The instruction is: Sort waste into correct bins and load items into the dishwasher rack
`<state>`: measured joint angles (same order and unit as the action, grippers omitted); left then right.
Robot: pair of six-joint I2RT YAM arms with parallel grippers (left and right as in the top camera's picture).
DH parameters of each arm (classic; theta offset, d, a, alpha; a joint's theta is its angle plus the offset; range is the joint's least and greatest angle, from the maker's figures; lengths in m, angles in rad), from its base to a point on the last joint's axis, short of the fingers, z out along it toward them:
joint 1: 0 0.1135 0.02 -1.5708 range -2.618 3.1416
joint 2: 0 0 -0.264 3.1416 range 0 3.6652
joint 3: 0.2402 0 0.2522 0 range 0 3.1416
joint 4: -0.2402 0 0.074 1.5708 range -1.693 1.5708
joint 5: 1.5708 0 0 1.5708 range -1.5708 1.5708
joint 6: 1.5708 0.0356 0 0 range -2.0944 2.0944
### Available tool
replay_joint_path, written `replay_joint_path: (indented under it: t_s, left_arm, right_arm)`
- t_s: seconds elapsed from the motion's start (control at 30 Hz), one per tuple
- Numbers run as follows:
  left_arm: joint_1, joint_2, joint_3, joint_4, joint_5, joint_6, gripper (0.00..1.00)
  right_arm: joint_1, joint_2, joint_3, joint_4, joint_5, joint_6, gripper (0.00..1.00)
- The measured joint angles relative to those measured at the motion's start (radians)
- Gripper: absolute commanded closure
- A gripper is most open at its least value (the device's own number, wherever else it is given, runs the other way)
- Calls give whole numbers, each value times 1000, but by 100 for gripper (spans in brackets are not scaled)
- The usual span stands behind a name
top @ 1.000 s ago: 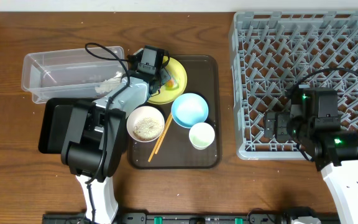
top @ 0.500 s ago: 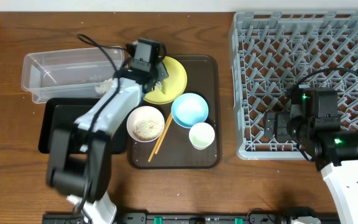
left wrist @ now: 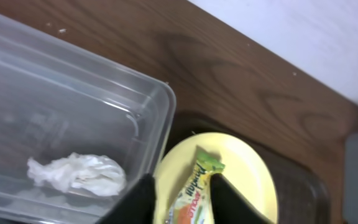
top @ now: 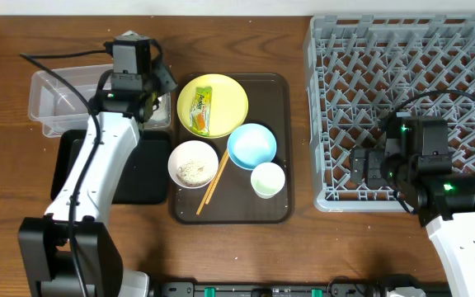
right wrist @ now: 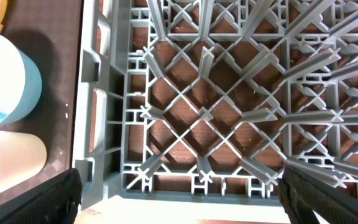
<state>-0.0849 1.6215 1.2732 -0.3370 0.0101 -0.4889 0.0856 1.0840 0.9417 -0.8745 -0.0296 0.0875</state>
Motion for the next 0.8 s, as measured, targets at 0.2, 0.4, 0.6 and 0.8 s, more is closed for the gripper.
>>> replay_joint_path:
  t_s: [0.2,0.4,0.6,0.8]
  left_arm:
    - [-43,37,0,-19,92,119,38]
    - [-101,163,0,-70,123,285,33]
    - [-106,269,0,-68,126,361,30]
    - [-109,335,0,-52,127,385,30]
  right_arm:
    - [0,0,0,0,0,0,1]
    - [0,0,0,0,0,0,1]
    - [0,0,0,0,0,0,1]
    - [0,0,0,0,0,0,1]
